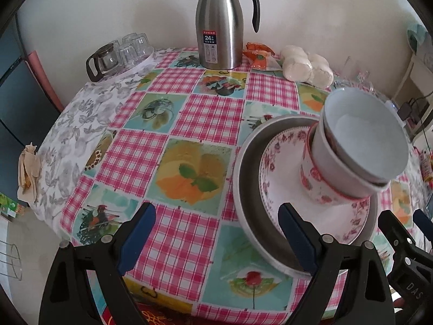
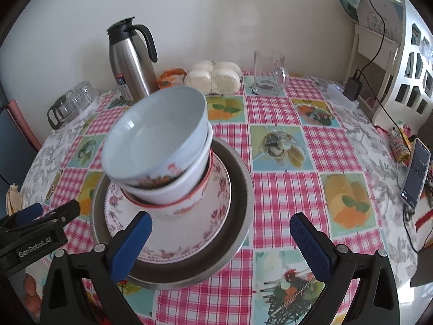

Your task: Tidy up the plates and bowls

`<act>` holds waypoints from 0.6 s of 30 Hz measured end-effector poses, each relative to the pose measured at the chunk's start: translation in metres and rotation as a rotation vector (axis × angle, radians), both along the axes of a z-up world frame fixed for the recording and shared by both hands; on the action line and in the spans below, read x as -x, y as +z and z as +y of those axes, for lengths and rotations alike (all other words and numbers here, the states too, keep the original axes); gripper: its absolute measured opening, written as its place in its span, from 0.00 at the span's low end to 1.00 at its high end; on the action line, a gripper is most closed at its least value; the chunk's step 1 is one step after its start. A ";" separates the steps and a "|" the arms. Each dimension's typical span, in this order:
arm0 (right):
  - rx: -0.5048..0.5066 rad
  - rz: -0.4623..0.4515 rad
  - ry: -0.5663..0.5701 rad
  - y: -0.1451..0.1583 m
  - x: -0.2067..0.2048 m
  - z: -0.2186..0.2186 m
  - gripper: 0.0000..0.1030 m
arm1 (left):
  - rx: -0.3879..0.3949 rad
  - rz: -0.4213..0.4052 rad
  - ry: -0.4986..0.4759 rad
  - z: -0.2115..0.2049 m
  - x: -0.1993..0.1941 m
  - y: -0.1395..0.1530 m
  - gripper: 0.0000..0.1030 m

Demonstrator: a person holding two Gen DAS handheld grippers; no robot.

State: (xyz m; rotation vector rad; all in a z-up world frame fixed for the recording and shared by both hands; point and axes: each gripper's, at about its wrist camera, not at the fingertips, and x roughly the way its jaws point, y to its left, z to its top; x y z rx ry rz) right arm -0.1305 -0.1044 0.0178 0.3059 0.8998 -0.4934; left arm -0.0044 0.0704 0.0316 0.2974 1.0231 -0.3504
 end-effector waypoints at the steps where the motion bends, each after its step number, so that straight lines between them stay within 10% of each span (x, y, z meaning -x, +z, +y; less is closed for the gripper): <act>1: 0.000 0.003 0.000 -0.001 0.001 0.001 1.00 | -0.008 -0.002 -0.002 0.001 0.002 -0.001 0.89; 18: -0.009 0.032 -0.009 -0.017 0.021 0.012 1.00 | -0.066 0.023 -0.027 0.014 0.023 -0.019 0.89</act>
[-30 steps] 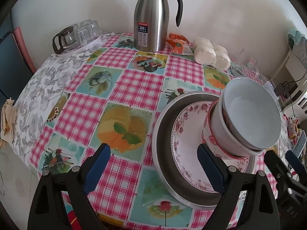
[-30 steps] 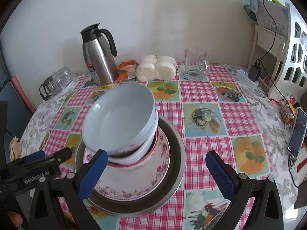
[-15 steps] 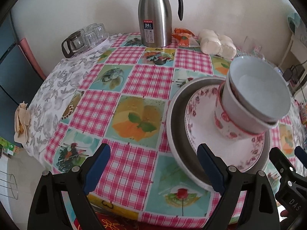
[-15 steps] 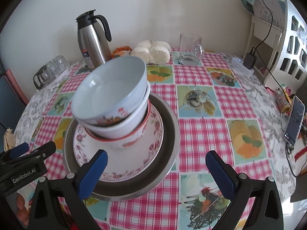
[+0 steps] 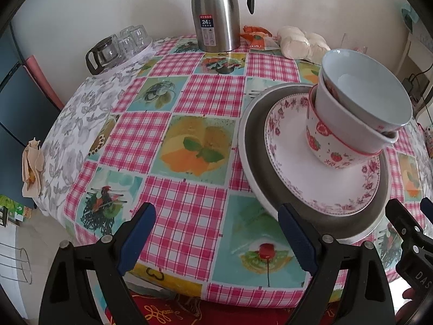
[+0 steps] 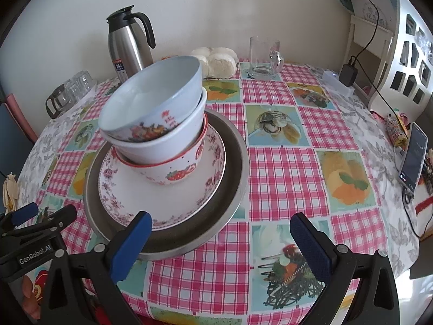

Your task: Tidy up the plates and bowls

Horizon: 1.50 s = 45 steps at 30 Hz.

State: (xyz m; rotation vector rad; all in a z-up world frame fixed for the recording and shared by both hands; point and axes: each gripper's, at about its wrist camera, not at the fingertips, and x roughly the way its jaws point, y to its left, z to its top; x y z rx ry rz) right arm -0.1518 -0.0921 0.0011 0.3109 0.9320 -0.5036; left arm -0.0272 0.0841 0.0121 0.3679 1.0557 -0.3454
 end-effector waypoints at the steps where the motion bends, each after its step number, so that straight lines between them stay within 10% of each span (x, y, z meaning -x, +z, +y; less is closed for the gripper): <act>1: 0.001 0.002 0.000 -0.001 0.000 0.000 1.00 | -0.002 0.002 0.000 0.000 0.001 -0.001 0.89; 45: 0.015 0.057 -0.003 -0.009 -0.005 0.000 1.00 | 0.011 0.077 0.014 0.006 -0.008 -0.016 0.89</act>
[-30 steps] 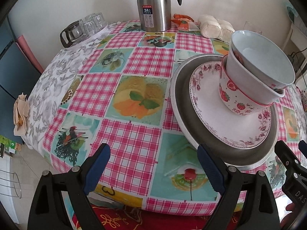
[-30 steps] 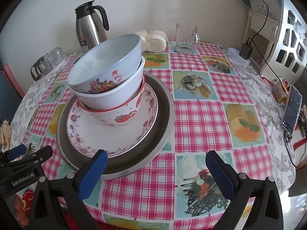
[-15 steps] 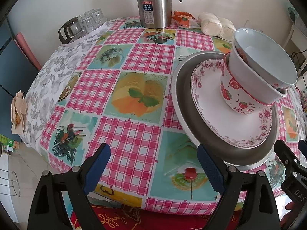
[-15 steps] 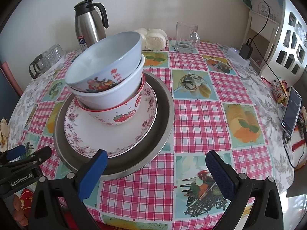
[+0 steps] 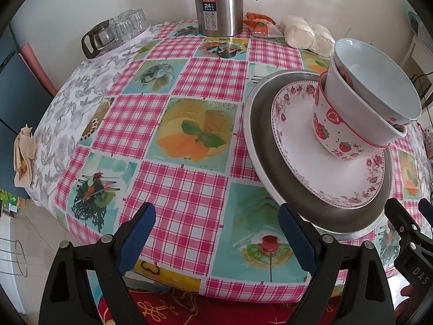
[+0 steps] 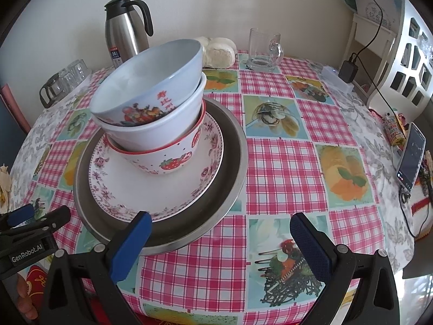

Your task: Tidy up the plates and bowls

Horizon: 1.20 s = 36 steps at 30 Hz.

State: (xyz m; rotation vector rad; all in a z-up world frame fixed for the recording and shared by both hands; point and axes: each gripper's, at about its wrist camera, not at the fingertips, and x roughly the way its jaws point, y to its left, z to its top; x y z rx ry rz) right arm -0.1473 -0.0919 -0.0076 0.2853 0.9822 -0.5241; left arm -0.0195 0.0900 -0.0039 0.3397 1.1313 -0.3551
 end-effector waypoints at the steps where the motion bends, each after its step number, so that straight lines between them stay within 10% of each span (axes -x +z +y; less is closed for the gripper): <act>1: 0.000 0.000 0.000 0.000 0.000 0.000 1.00 | 0.000 0.002 0.000 0.000 0.000 0.000 0.89; 36: -0.002 0.007 0.001 -0.004 0.000 0.000 1.00 | -0.003 0.027 0.000 0.003 -0.004 -0.005 0.89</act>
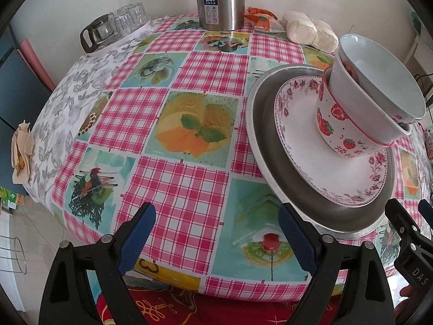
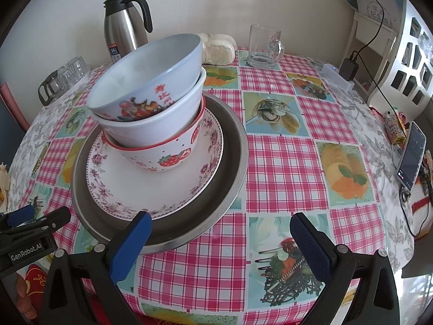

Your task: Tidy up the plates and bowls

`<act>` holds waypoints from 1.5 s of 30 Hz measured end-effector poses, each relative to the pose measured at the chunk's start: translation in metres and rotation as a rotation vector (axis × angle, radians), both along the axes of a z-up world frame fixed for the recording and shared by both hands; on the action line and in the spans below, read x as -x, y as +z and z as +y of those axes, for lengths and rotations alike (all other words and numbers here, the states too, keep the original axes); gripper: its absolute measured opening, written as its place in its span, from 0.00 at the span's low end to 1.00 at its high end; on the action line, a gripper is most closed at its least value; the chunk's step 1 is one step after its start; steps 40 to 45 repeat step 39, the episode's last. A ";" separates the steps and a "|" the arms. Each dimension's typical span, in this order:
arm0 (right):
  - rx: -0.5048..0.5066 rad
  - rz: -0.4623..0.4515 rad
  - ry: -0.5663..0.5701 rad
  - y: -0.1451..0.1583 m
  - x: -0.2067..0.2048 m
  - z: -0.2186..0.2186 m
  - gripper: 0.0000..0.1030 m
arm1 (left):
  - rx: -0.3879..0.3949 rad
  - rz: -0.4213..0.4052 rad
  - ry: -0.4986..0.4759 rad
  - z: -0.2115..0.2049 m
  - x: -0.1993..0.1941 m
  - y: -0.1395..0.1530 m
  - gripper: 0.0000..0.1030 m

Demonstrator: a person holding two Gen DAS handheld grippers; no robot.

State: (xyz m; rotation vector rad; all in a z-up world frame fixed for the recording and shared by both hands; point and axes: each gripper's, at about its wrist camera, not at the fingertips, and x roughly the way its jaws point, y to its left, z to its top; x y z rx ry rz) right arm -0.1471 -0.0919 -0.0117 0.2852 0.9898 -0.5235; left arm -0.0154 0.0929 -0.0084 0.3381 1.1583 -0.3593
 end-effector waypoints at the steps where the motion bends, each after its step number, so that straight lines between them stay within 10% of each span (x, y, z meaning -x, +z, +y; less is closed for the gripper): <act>1: 0.000 0.001 0.000 0.000 0.001 0.000 1.00 | 0.000 0.000 0.001 0.000 0.000 0.000 0.89; 45: -0.001 0.006 0.002 -0.001 0.002 0.000 1.00 | 0.017 -0.002 0.019 0.005 -0.001 0.005 0.89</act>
